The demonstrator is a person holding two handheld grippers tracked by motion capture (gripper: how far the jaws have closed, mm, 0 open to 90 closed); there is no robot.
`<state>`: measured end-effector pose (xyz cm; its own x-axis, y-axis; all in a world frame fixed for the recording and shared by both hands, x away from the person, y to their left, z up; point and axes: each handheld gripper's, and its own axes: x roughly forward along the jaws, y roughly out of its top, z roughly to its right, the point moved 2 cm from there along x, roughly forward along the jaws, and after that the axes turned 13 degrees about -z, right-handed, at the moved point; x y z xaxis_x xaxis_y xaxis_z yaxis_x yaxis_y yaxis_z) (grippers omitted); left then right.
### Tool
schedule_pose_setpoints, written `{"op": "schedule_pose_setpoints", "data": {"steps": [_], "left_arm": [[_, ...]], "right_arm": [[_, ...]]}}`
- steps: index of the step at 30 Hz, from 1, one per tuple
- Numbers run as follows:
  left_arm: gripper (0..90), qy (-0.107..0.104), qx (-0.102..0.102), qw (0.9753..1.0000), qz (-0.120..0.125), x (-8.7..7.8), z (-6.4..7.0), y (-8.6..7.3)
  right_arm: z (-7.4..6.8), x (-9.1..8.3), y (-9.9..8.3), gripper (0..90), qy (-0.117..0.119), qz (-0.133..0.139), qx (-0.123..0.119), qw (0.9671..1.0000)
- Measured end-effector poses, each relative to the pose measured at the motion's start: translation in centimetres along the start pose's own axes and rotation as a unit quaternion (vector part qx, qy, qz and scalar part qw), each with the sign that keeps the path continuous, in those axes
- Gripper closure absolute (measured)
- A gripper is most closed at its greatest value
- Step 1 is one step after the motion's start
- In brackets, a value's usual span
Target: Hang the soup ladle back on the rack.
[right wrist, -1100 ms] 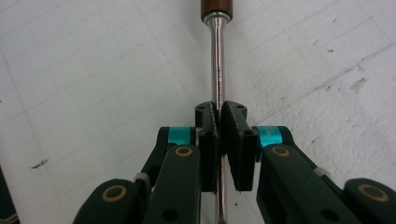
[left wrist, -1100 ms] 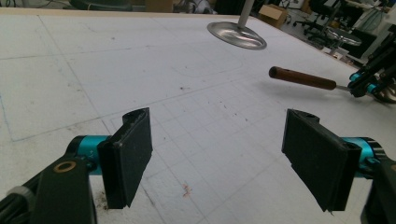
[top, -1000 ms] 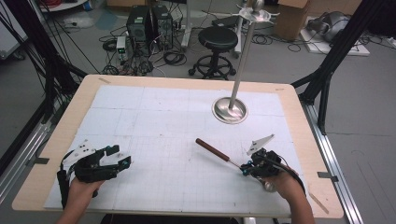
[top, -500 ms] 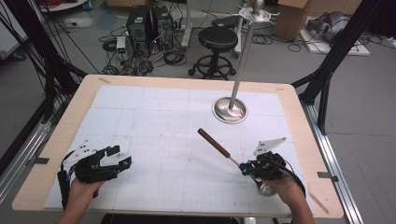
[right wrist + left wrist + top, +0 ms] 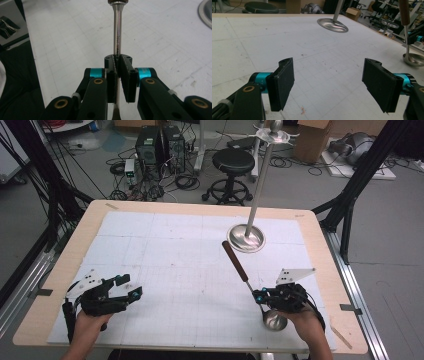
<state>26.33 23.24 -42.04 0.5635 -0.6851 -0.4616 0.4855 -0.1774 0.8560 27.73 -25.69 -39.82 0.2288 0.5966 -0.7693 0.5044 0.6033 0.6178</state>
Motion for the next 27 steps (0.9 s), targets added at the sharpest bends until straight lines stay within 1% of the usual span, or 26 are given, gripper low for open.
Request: {"op": "schedule_pose_setpoints", "data": {"steps": [8, 9, 11, 12, 13, 14, 16, 19, 20, 22, 26, 27], "left_arm": [[27.0, -0.004, 0.002, 1.0, 0.008, -0.3, 0.3, 0.4], [27.0, -0.007, 0.0, 0.9999, 0.01, -0.3, 0.3, 0.5], [27.2, -0.011, 0.006, 0.9999, 0.011, -0.4, 0.5, 0.9], [27.9, -0.013, 0.005, 0.9998, 0.013, -0.3, 0.7, 1.2], [28.7, -0.016, 0.009, 0.9997, 0.013, -0.3, 0.9, 1.4], [30.1, -0.022, 0.013, 0.9995, 0.018, -0.3, 1.1, 1.8], [33.6, -0.041, 0.013, 0.9987, 0.025, -0.2, 1.5, 2.5], [33.7, -0.054, 0.024, 0.9979, 0.028, 0.1, 2.4, 3.5], [33.5, -0.057, 0.029, 0.9975, 0.029, 0.3, 2.6, 3.8], [33.2, -0.065, 0.031, 0.9968, 0.033, 0.4, 3.1, 4.4], [33.0, -0.071, 0.04, 0.9961, 0.033, 0.6, 3.6, 5.2], [33.1, -0.072, 0.04, 0.996, 0.035, 0.6, 3.7, 5.3]], "right_arm": [[-0.8, 0.1, 0.8, 83.9, 0.009, 0.021, -0.01, 0.9997], [-0.9, 0.1, 0.9, 83.9, 0.01, 0.023, -0.011, 0.9996], [-1.0, 0.2, 1.1, 83.9, 0.014, 0.026, -0.01, 0.9995], [-1.1, 0.3, 1.2, 83.9, 0.015, 0.027, -0.01, 0.9995], [-1.1, 0.3, 1.4, 83.9, 0.018, 0.028, -0.003, 0.9994], [-1.2, 0.4, 1.6, 83.9, 0.022, 0.03, -0.003, 0.9993], [-1.4, 0.4, 1.9, 83.9, 0.025, 0.031, -0.003, 0.9992], [-1.7, 0.4, 2.4, 83.9, 0.025, 0.034, -0.006, 0.9991], [-1.7, 0.4, 2.5, 83.9, 0.026, 0.034, -0.006, 0.9991], [-1.8, 0.4, 2.7, 83.9, 0.026, 0.037, -0.005, 0.999], [-2.0, 0.5, 3.2, 83.9, 0.031, 0.043, -0.004, 0.9986], [-2.1, 0.5, 3.3, 83.9, 0.031, 0.045, -0.005, 0.9985]]}}
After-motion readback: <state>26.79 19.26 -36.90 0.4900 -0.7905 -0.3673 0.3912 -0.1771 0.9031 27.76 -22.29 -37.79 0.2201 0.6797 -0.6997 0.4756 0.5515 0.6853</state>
